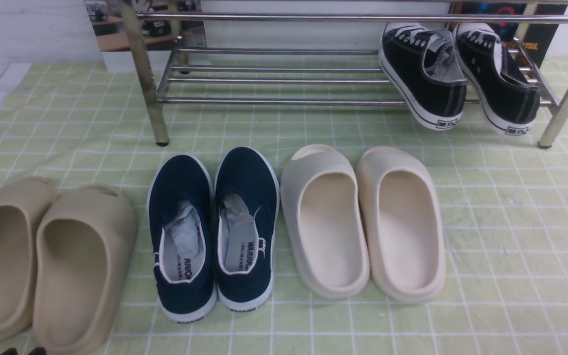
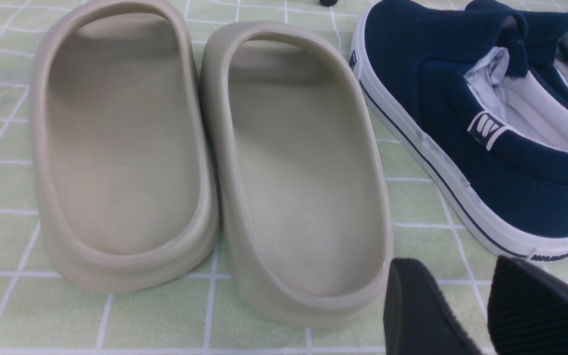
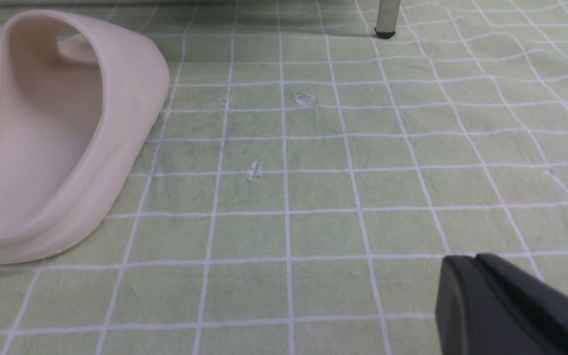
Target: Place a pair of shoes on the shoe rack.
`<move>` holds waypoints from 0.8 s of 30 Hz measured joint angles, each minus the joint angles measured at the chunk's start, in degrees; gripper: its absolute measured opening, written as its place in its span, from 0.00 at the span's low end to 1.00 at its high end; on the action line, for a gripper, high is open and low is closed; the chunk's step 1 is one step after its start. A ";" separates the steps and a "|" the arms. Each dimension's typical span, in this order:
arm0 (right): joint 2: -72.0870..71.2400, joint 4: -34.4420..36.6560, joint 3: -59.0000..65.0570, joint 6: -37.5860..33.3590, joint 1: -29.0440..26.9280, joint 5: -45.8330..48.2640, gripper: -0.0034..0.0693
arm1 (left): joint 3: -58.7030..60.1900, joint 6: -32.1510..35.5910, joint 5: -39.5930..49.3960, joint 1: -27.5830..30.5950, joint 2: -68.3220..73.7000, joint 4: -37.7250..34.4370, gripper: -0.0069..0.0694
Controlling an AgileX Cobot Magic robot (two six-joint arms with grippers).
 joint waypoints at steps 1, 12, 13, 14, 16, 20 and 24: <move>0.00 0.00 0.00 0.00 0.00 0.00 0.11 | 0.00 0.00 0.00 0.00 0.00 0.00 0.41; 0.00 0.14 0.00 0.00 0.00 0.00 0.13 | 0.00 0.00 0.00 0.00 0.00 0.00 0.41; 0.00 0.14 0.00 0.00 0.00 0.00 0.13 | 0.00 0.00 0.00 0.00 0.00 0.00 0.41; 0.00 0.18 0.00 0.00 0.00 0.00 0.13 | 0.00 0.00 0.00 0.00 0.00 0.00 0.41; 0.00 0.18 0.00 0.00 0.00 0.00 0.14 | 0.00 0.00 0.00 0.00 0.00 0.00 0.41; 0.00 0.18 0.00 0.04 0.00 0.00 0.15 | 0.00 0.00 0.00 0.00 0.00 0.00 0.41; 0.00 0.18 0.00 0.04 0.00 0.00 0.16 | 0.00 0.00 0.00 0.00 0.00 0.00 0.41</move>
